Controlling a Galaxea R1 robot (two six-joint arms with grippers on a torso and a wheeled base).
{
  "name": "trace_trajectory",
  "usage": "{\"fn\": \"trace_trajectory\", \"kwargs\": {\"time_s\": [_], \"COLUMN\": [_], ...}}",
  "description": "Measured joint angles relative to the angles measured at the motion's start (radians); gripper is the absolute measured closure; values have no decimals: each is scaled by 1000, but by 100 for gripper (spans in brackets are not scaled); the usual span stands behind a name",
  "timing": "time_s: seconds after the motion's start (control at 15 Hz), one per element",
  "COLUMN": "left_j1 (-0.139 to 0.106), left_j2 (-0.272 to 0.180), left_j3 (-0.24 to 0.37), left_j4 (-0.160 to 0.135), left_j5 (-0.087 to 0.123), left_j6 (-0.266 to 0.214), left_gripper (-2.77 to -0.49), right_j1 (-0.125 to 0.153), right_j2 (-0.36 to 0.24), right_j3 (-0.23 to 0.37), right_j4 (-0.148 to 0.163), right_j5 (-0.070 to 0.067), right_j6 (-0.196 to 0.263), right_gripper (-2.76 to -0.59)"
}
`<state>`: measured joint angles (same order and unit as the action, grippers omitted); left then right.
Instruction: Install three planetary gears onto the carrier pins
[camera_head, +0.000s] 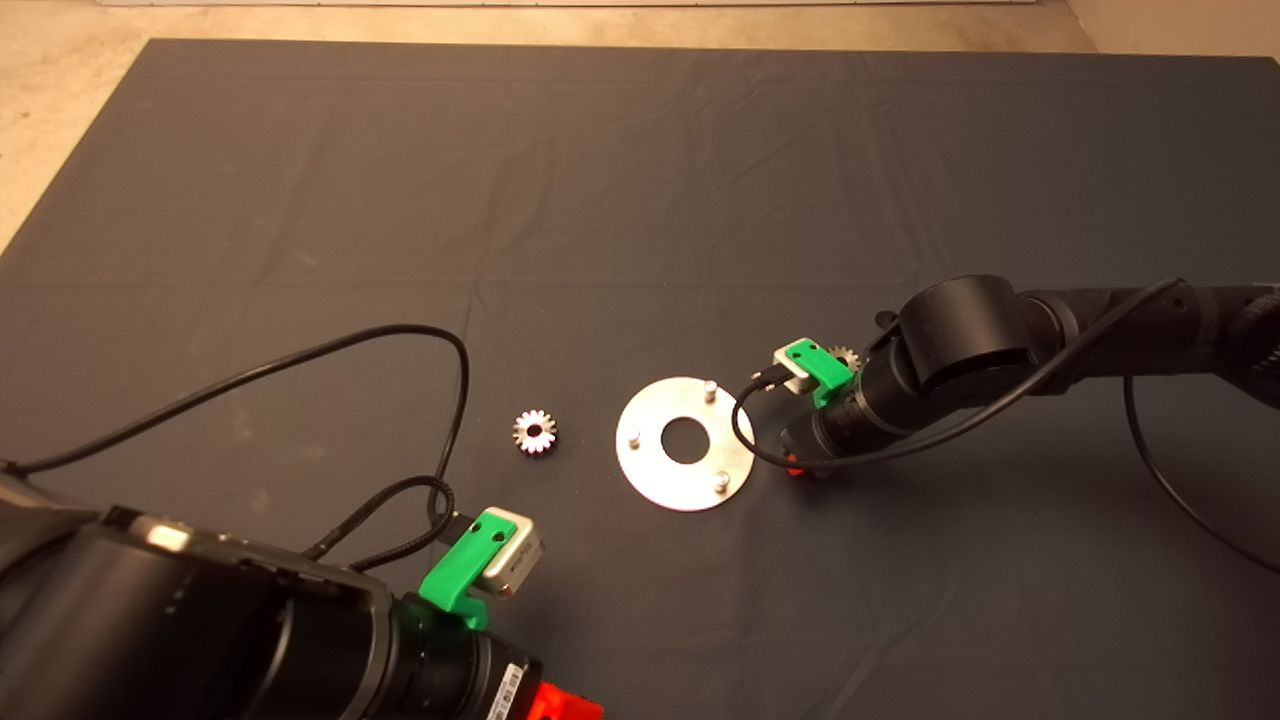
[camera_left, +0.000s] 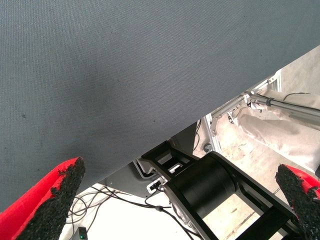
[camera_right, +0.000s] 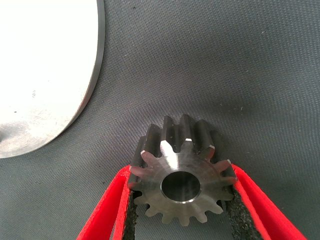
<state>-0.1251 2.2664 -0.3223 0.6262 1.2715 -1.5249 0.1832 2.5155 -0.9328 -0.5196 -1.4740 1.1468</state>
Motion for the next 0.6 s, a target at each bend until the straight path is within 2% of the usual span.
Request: {"fn": "trace_trajectory", "kwargs": {"time_s": [0.2,0.33,0.53,0.6], "left_j1": [0,0,0,0], "left_j2": [0,0,3,2], "left_j3": [0,0,0,0], "left_j4": [0,0,1,1], "left_j5": [-1,-3,-7,-7], "left_j6": [0,0,0,0], "left_gripper": [-276,-276,-276,-276], "right_j1": [0,0,31,37], "right_j2": [1,4,11,11], "right_j3": [3,20,70,78], "right_j4": [-1,-11,-13,-13], "right_j5": [1,16,25,23], "right_j6": [0,0,0,0], "right_gripper": [-104,-101,-99,-100]}}
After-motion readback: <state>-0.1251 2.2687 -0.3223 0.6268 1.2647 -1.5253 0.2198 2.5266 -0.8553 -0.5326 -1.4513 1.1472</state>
